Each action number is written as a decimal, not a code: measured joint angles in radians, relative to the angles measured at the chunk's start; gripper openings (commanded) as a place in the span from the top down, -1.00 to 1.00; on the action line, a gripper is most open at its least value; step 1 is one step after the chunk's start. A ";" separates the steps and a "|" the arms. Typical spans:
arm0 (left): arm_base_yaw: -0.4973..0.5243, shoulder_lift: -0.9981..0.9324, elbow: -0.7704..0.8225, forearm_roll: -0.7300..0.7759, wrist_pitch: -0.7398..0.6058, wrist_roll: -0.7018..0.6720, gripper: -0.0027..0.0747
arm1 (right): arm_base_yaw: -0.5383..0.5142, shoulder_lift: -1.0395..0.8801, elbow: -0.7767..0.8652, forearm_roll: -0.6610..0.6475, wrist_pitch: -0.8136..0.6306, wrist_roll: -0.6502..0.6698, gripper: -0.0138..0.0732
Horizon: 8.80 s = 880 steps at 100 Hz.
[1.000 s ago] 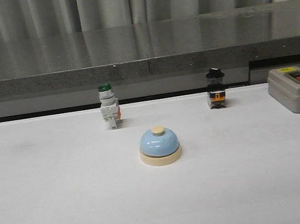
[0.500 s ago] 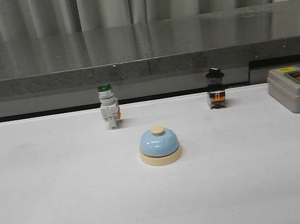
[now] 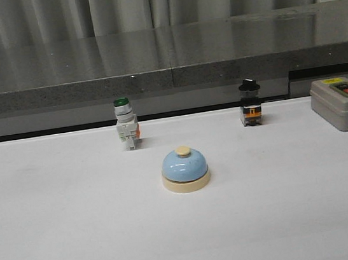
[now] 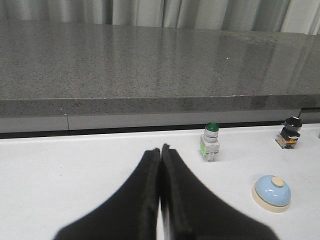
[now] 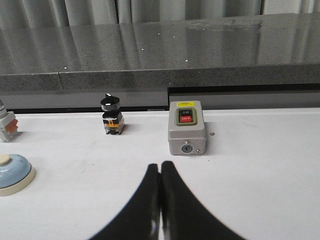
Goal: Place and press bell with both arms
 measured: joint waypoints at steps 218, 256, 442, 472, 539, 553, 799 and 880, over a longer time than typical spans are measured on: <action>0.073 -0.285 0.430 0.167 -0.328 0.000 0.98 | 0.000 0.000 0.000 0.000 -0.004 0.000 0.82; 0.073 -0.285 0.430 0.167 -0.328 0.000 0.98 | 0.000 0.000 -0.002 0.002 -0.113 0.007 0.82; 0.073 -0.285 0.430 0.167 -0.328 0.000 0.98 | 0.343 1.450 -1.003 0.063 0.481 0.000 0.82; 0.073 -0.285 0.430 0.167 -0.328 0.000 0.98 | 0.419 1.697 -1.225 0.063 0.479 0.000 0.82; 0.073 -0.285 0.430 0.167 -0.328 0.000 0.98 | 0.491 1.968 -1.435 0.075 0.527 -0.002 0.82; 0.073 -0.285 0.430 0.167 -0.328 0.000 0.98 | 0.491 1.985 -1.441 0.079 0.537 -0.002 0.82; 0.073 -0.285 0.430 0.167 -0.328 0.000 0.98 | 0.074 0.347 -0.518 0.019 0.371 -0.004 0.82; 0.073 -0.285 0.430 0.167 -0.328 0.000 0.98 | 0.053 0.066 -0.268 -0.058 0.225 -0.004 0.82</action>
